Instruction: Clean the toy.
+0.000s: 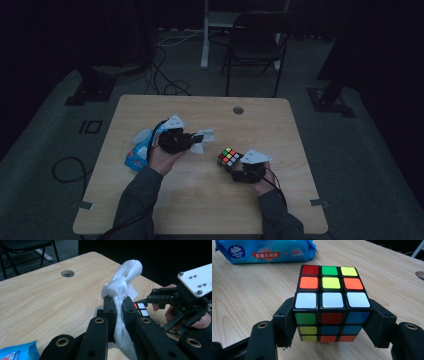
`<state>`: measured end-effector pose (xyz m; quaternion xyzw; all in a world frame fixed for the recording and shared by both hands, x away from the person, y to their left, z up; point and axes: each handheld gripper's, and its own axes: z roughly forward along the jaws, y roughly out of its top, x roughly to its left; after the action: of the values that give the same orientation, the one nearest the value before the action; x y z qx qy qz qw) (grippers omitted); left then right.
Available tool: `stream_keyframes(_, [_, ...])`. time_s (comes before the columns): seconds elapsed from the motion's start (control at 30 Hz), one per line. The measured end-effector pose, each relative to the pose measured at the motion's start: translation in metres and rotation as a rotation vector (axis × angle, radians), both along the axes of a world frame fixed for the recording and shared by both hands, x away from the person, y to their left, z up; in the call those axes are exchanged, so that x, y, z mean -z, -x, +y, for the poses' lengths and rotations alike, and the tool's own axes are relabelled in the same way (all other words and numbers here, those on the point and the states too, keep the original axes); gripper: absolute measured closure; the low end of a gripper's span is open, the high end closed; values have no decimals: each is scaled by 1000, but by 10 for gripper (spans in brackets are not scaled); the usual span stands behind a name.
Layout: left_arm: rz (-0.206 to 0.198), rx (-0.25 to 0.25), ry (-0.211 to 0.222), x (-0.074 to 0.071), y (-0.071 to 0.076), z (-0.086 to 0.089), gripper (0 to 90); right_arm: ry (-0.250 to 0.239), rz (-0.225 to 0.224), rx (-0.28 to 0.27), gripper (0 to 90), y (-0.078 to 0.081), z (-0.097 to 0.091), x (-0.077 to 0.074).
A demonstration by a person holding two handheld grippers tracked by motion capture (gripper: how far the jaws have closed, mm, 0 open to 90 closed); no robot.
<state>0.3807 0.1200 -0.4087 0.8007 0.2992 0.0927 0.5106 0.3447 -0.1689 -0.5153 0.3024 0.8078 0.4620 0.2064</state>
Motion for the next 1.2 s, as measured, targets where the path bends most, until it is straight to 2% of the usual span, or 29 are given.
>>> stream_keyframes(0.27, [-4, 24, -3, 0, 3, -9, 861, -8, -4, -2, 346, 1, 0, -2])
stream_keyframes(0.67, [14, 57, 4, 11, 4, -25, 861, -25, -11, 0, 346, 4, -1, -6])
stream_keyframes(1.0, [41, 93, -9, 23, 4, -45, 861, -27, -21, -7, 346, 6, 1, -9])
stream_keyframes(1.2, [34, 129, -18, 21, 8, -58, 861, -17, -15, -6, 346, 6, 2, -7])
